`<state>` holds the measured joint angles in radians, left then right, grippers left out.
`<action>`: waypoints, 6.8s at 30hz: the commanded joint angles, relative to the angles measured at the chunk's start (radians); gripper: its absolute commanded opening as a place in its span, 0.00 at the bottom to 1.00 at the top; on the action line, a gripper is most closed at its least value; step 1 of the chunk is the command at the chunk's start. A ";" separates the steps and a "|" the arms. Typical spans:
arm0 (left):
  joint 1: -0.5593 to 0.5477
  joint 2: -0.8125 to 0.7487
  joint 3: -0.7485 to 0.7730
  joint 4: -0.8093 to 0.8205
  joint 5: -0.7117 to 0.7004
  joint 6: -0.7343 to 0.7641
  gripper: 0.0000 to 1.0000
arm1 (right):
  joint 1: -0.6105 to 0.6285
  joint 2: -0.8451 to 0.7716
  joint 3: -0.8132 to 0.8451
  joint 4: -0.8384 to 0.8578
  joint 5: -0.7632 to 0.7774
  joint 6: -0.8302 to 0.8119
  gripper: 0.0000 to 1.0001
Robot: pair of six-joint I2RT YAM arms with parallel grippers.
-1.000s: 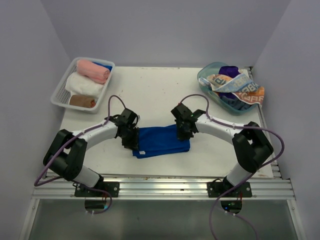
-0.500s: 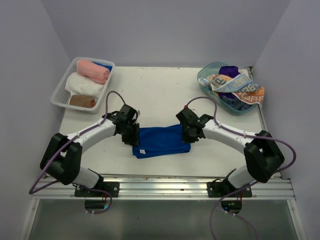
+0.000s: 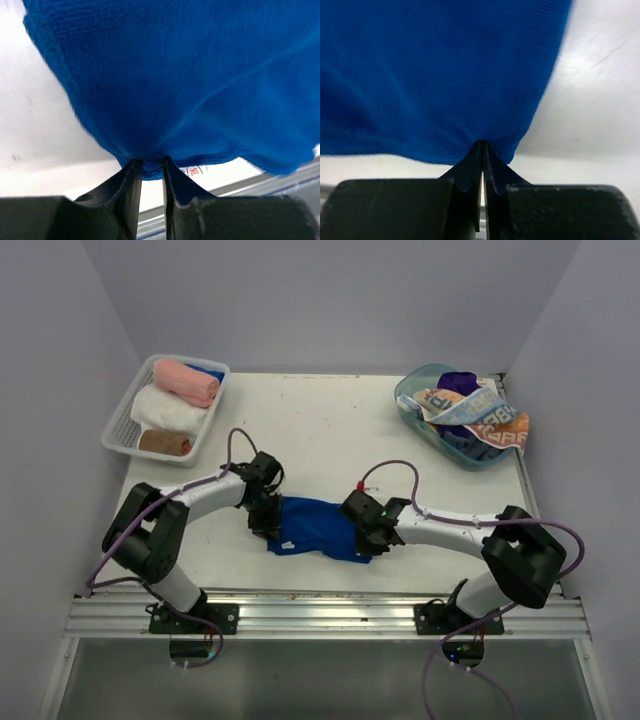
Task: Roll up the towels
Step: Fold the towel, then roll the towel
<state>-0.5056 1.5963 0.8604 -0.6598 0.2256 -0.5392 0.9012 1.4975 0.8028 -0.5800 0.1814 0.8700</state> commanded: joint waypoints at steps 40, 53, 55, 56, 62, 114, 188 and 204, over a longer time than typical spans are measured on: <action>-0.014 0.392 0.531 0.039 -0.066 0.038 0.25 | -0.217 0.044 0.027 0.023 -0.032 -0.175 0.10; 0.021 0.431 0.821 -0.116 -0.158 0.114 0.28 | -0.030 -0.201 0.032 -0.076 0.064 0.063 0.13; 0.019 0.351 0.772 -0.121 -0.146 0.130 0.30 | -0.030 -0.230 0.048 -0.095 0.091 0.047 0.18; 0.018 0.320 0.708 -0.123 -0.137 0.130 0.31 | -0.031 -0.229 0.074 -0.115 0.099 0.040 0.19; -0.001 0.076 0.424 -0.046 -0.023 0.047 0.31 | -0.031 -0.151 0.151 -0.124 0.109 -0.008 0.20; -0.303 -0.093 -0.093 0.247 0.116 -0.168 0.39 | -0.001 -0.322 -0.224 0.055 -0.065 0.158 0.41; -0.122 0.180 0.287 0.123 -0.023 -0.117 0.00 | -0.148 0.073 0.194 0.000 0.158 -0.016 0.00; -0.126 -0.015 0.349 -0.018 -0.122 -0.034 0.32 | -0.147 -0.103 0.219 -0.075 0.122 -0.048 0.53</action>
<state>-0.6350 1.6436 1.2076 -0.6582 0.0860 -0.5980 0.7563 1.5169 1.0103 -0.6403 0.2970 0.8257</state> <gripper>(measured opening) 0.328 0.502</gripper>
